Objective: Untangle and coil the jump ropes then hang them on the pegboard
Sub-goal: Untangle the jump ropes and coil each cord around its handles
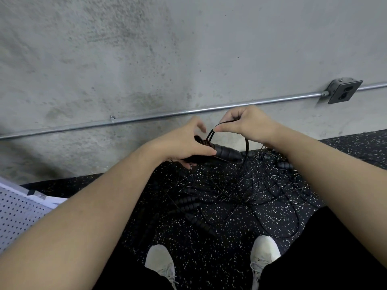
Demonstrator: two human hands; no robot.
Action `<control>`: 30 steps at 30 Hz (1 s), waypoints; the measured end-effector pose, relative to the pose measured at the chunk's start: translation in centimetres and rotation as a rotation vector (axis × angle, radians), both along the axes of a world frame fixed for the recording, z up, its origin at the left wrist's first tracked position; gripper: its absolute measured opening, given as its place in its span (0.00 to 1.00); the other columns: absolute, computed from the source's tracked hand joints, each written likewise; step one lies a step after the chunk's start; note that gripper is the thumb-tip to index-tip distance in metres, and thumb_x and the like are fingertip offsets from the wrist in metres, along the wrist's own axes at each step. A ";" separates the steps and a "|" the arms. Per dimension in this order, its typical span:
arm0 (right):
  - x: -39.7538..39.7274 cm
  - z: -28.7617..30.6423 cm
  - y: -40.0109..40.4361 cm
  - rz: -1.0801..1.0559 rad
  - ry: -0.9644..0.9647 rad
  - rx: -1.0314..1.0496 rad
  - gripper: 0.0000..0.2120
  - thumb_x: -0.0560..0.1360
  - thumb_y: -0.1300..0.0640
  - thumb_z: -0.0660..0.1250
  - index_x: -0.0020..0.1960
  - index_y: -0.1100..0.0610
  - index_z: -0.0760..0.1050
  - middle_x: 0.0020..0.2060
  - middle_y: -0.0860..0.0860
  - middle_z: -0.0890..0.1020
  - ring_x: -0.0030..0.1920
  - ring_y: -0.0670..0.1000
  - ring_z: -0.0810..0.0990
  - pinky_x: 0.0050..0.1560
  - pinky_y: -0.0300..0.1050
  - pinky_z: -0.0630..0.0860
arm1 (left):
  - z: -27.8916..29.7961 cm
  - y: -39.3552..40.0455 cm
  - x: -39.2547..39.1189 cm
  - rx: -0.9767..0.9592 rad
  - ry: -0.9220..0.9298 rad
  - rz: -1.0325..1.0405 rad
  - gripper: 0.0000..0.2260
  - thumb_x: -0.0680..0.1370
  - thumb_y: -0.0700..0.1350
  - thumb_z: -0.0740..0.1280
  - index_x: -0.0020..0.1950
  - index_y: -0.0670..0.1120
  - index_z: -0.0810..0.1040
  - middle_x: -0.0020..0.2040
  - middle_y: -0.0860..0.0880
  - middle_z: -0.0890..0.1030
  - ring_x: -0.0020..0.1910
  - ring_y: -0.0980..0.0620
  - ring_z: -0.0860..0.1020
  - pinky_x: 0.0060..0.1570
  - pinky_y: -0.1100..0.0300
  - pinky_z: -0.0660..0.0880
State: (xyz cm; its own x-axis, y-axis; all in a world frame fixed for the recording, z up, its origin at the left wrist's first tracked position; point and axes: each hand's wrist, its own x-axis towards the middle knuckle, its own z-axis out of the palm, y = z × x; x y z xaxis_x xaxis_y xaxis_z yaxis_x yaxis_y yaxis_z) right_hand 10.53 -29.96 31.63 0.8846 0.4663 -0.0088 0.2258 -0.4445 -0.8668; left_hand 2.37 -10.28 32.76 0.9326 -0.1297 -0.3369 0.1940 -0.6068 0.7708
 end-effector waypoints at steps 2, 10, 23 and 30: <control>-0.1 0.1 0.0 0.029 -0.009 0.003 0.18 0.62 0.41 0.79 0.42 0.53 0.85 0.44 0.57 0.86 0.41 0.52 0.76 0.48 0.52 0.75 | -0.3 0.2 0.3 0.042 -0.045 0.015 0.28 0.76 0.48 0.76 0.73 0.61 0.70 0.53 0.48 0.82 0.40 0.46 0.86 0.39 0.48 0.85; -0.7 -0.2 -0.7 0.240 0.024 -0.210 0.24 0.73 0.44 0.75 0.67 0.40 0.73 0.46 0.43 0.79 0.46 0.43 0.79 0.50 0.39 0.71 | -1.0 1.1 0.7 0.106 -0.286 0.179 0.14 0.80 0.54 0.69 0.65 0.65 0.80 0.39 0.60 0.85 0.31 0.60 0.81 0.42 0.58 0.83; 0.0 -0.4 -2.1 0.099 0.257 0.039 0.11 0.81 0.48 0.67 0.55 0.53 0.83 0.31 0.45 0.73 0.32 0.45 0.67 0.37 0.40 0.67 | -0.3 2.0 0.9 -0.111 -0.373 0.333 0.12 0.82 0.48 0.67 0.61 0.62 0.84 0.41 0.49 0.87 0.33 0.54 0.81 0.38 0.54 0.82; -0.2 -0.2 -1.9 0.008 0.484 0.334 0.05 0.81 0.55 0.67 0.54 0.55 0.80 0.51 0.51 0.87 0.50 0.52 0.85 0.51 0.46 0.81 | 0.0 2.1 0.9 -0.356 -0.264 0.499 0.09 0.81 0.46 0.69 0.53 0.61 0.85 0.50 0.49 0.86 0.39 0.49 0.85 0.40 0.50 0.85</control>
State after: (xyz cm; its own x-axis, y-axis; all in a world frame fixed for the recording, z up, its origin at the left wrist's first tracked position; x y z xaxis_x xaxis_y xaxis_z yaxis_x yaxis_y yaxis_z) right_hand 10.37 -31.85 31.38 0.8130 0.5198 -0.2623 -0.2283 -0.1299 -0.9649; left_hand 3.31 -8.21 32.71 0.9548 0.2779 -0.1058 0.1633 -0.1928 0.9676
